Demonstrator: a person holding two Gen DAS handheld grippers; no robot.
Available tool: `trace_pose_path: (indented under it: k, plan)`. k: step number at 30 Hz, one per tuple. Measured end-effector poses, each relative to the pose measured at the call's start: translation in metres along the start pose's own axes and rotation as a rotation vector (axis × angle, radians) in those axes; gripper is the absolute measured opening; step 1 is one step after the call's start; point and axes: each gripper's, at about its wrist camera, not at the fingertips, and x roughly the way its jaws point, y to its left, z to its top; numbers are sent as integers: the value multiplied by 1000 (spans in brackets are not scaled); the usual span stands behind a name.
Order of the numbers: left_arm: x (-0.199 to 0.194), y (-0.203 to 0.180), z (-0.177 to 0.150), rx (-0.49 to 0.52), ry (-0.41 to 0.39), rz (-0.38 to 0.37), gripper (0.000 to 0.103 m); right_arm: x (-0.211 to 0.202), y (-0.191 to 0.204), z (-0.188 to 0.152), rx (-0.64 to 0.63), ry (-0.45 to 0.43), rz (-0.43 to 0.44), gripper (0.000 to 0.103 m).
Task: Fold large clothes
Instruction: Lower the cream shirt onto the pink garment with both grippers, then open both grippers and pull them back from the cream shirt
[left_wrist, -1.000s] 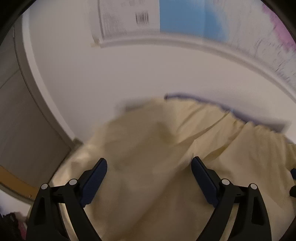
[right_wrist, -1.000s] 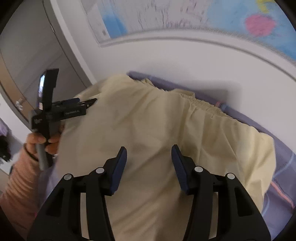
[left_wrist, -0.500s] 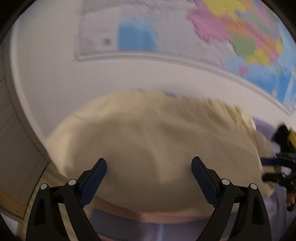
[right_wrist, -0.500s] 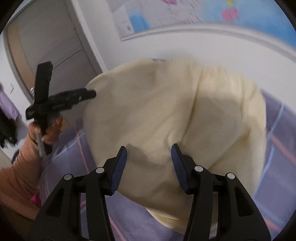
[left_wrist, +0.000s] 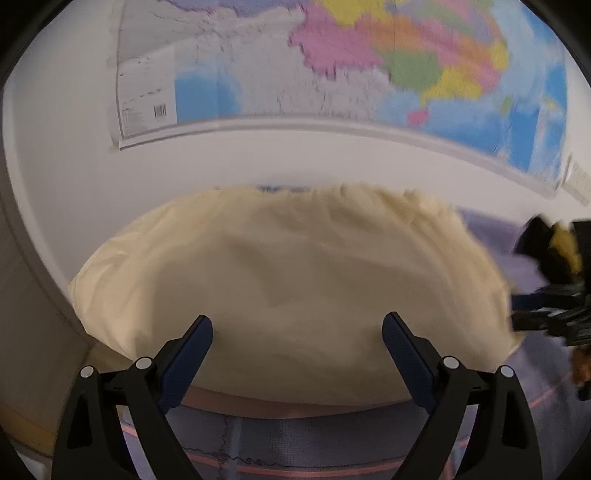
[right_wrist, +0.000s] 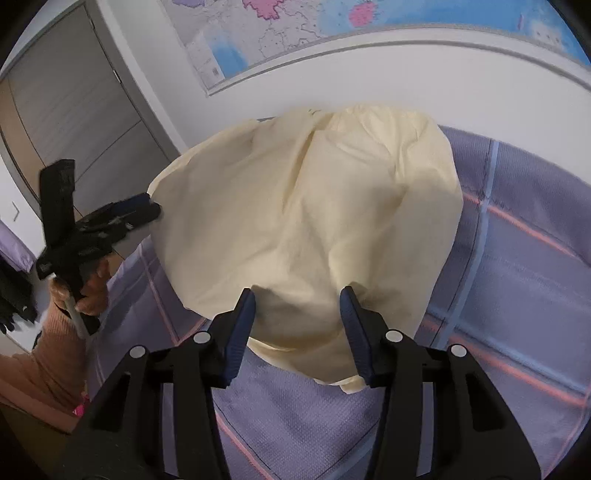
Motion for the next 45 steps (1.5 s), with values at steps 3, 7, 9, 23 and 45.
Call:
trace_pose_path:
  k: [3, 7, 9, 23, 45]
  plan:
    - [5, -9, -1, 30, 2, 49, 92, -13, -2, 1, 0, -21, 13, 49]
    - [-4, -6, -1, -6, 7, 23, 91, -44, -23, -12, 67, -92, 10, 59]
    - [-10, -10, -3, 1, -3, 13, 91, -45, -31, -19, 87, -92, -46, 63]
    - [-3, -40, -7, 20, 12, -15, 91, -47, -44, -12, 39, -61, -42, 1]
    - [6, -46, -4, 4, 16, 18, 92, -18, -35, 23, 1, -14, -70, 30]
